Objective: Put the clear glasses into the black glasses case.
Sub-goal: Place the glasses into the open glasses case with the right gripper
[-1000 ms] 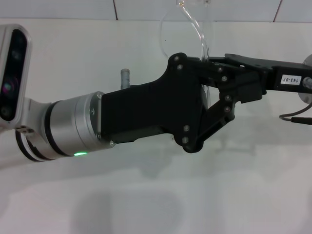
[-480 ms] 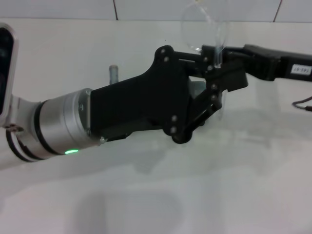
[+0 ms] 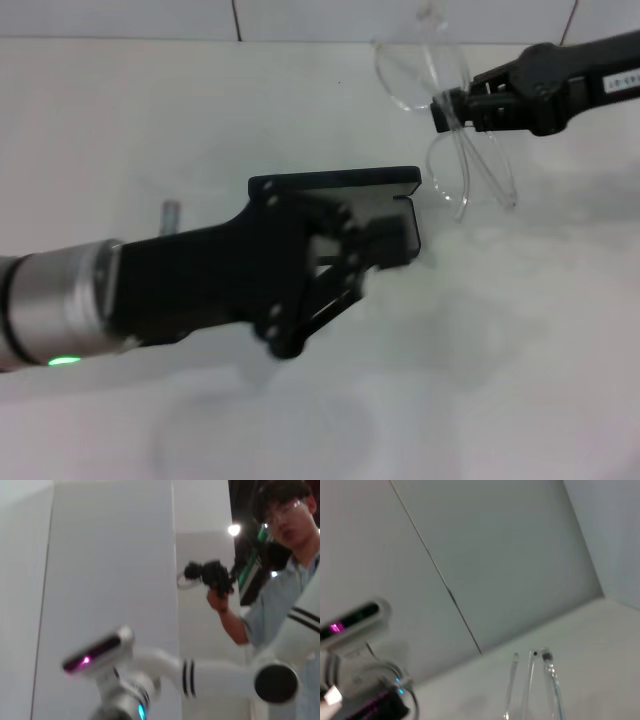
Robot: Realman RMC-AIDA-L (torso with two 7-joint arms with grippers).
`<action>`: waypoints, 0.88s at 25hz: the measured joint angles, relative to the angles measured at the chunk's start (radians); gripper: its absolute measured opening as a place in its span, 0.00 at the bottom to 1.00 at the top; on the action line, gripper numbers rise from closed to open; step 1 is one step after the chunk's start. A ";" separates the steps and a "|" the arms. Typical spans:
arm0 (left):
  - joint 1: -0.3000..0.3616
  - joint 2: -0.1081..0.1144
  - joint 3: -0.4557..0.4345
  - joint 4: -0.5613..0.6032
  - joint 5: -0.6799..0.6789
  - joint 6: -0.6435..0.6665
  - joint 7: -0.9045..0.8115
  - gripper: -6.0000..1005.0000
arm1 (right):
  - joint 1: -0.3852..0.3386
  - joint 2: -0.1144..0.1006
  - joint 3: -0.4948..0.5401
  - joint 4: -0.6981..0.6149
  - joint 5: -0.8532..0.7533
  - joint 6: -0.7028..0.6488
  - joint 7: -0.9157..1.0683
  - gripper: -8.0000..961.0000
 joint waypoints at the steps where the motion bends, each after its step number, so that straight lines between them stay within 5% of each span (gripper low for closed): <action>1: 0.009 0.013 -0.016 0.016 0.037 0.003 -0.024 0.05 | 0.014 0.002 -0.001 -0.039 -0.044 -0.004 0.024 0.13; 6: 0.076 0.022 -0.176 0.125 0.287 0.012 -0.160 0.05 | 0.096 0.039 -0.008 -0.095 -0.220 -0.021 0.079 0.13; 12: 0.148 -0.035 -0.357 0.216 0.493 0.021 -0.221 0.05 | 0.236 0.105 -0.018 -0.096 -0.445 -0.024 0.098 0.14; 17: 0.138 -0.050 -0.385 0.213 0.523 0.027 -0.222 0.05 | 0.338 0.116 -0.179 -0.092 -0.568 0.021 0.170 0.14; 22: 0.129 -0.051 -0.394 0.211 0.524 0.027 -0.223 0.05 | 0.357 0.122 -0.352 -0.100 -0.633 0.106 0.216 0.14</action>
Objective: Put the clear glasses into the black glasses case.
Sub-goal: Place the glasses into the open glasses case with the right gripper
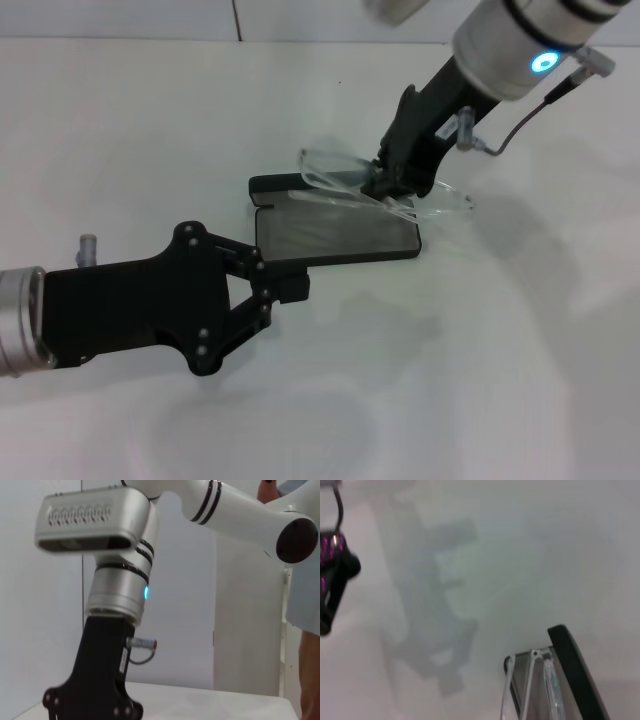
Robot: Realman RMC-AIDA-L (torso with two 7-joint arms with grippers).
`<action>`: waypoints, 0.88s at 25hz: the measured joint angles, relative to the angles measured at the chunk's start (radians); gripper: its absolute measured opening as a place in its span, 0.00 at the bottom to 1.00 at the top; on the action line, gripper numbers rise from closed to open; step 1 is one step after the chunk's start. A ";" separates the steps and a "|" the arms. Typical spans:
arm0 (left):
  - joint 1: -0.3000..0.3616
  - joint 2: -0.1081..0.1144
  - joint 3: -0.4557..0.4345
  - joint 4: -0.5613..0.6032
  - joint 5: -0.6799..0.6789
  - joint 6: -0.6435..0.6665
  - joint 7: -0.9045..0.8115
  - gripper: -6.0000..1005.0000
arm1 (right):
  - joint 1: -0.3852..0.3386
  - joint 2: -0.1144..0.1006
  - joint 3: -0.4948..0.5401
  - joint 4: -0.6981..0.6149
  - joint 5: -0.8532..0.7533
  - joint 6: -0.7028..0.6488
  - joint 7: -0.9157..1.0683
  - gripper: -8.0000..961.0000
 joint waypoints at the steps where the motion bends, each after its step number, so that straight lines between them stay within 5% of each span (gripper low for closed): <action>1: -0.001 -0.002 -0.003 0.000 0.000 0.000 0.000 0.05 | 0.006 0.000 -0.026 0.000 -0.018 0.011 0.009 0.14; 10: -0.020 -0.015 -0.040 -0.018 0.003 -0.005 -0.001 0.05 | -0.018 0.003 -0.243 -0.013 -0.098 0.174 0.068 0.14; 22: -0.048 -0.026 -0.059 -0.058 0.010 -0.007 0.007 0.05 | -0.044 0.003 -0.336 -0.017 -0.100 0.263 0.092 0.14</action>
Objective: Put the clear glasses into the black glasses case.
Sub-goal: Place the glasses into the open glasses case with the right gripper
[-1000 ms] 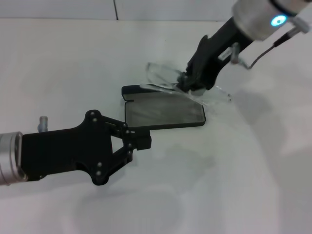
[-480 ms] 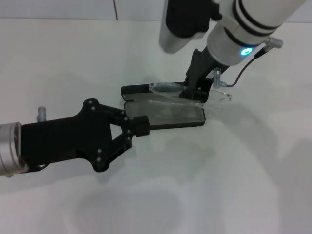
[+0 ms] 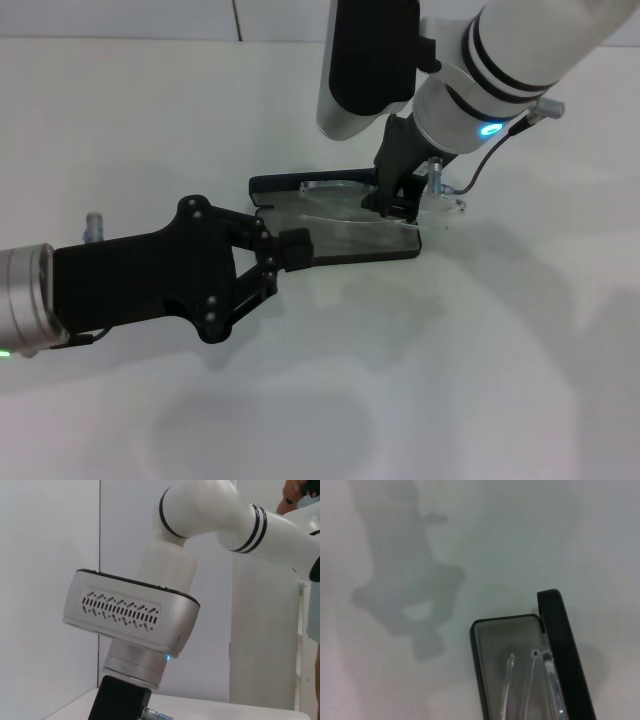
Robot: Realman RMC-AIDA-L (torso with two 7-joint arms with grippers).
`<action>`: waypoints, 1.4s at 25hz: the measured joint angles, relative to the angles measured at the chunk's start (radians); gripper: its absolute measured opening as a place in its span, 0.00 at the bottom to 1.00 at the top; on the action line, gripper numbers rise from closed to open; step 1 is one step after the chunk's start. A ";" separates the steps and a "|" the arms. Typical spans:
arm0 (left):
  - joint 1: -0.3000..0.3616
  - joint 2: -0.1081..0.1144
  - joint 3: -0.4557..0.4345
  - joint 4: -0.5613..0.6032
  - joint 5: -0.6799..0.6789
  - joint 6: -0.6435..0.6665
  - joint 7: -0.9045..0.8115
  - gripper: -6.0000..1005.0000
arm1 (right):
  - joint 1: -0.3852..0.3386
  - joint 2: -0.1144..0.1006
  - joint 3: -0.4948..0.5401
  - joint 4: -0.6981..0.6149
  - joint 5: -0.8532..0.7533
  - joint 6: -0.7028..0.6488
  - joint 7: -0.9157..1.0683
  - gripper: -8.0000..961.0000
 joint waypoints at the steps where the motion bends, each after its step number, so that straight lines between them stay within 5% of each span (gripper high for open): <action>1: -0.001 0.000 -0.001 -0.003 0.000 0.000 0.001 0.05 | -0.003 0.000 -0.006 0.000 0.000 0.011 0.001 0.14; 35: -0.017 -0.004 -0.025 -0.029 0.000 -0.004 0.007 0.05 | -0.022 0.000 -0.177 -0.013 -0.024 0.152 0.044 0.14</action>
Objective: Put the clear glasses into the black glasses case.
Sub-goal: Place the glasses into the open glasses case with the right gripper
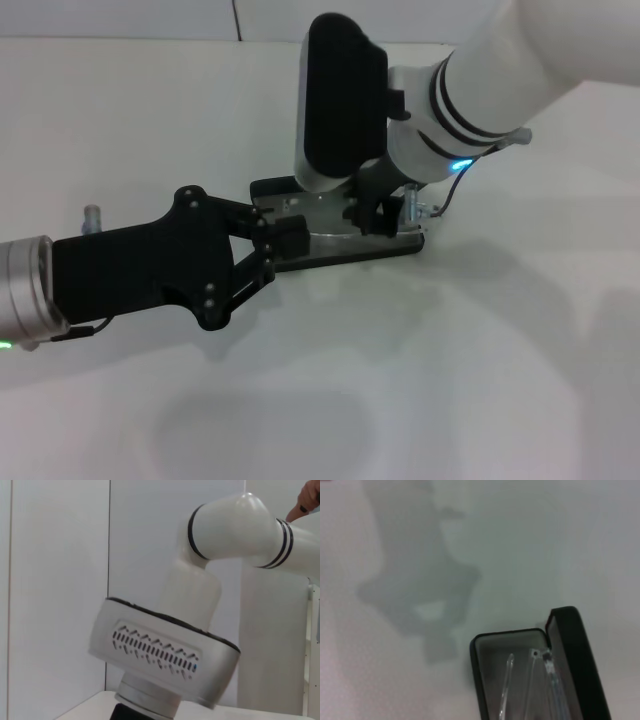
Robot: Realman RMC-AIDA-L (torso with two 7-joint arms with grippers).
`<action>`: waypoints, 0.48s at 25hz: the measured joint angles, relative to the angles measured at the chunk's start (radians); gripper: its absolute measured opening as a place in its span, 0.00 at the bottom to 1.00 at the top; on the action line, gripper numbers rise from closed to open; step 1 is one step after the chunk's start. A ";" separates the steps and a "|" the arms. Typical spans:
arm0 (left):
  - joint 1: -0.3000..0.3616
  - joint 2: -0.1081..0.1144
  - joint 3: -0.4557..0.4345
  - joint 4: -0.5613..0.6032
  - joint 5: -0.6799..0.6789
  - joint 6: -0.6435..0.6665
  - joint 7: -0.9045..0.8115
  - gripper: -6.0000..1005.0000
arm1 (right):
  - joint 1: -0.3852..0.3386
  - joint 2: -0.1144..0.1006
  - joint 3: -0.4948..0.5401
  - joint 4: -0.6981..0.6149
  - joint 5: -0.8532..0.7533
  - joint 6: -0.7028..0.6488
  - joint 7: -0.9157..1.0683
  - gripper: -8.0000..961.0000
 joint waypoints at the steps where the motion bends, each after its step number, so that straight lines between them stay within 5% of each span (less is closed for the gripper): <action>1: 0.000 0.000 0.000 0.000 0.000 0.000 0.003 0.05 | 0.000 0.000 -0.006 0.000 0.000 0.003 0.000 0.14; 12: 0.000 0.000 0.000 -0.001 0.000 0.000 0.007 0.05 | -0.002 0.000 -0.056 0.000 -0.005 0.053 0.000 0.14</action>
